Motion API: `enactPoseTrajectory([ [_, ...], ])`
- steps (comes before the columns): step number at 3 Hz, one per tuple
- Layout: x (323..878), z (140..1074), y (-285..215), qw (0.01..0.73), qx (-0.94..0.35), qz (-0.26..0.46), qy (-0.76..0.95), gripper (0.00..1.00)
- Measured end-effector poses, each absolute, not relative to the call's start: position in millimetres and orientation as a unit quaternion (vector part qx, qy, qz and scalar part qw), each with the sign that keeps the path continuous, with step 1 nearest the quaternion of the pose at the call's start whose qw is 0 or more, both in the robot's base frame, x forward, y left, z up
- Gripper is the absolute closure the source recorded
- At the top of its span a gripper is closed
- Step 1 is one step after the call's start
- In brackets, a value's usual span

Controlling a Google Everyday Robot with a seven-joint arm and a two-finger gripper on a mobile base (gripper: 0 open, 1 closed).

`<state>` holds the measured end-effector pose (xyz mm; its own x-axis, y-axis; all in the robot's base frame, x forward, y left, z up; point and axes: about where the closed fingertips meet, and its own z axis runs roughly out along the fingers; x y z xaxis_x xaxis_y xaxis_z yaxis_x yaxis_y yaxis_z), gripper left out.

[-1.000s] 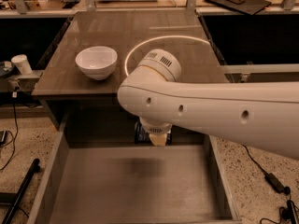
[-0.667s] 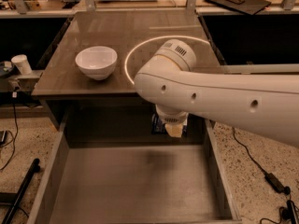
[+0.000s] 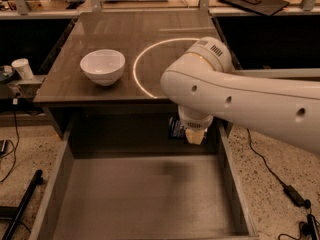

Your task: Pick rxbar blueberry from top drawer and place on counter

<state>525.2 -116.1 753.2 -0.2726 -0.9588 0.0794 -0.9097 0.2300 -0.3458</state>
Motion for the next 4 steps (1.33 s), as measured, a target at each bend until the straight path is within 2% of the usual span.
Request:
enactPoseTrajectory([
  [2,526.5,793.8,-184.4,0.116,-0.554,-0.164,0.808,1.00],
  [4,521.5,815.0,-217.7,0.127,-0.527,-0.176,0.822,1.00],
])
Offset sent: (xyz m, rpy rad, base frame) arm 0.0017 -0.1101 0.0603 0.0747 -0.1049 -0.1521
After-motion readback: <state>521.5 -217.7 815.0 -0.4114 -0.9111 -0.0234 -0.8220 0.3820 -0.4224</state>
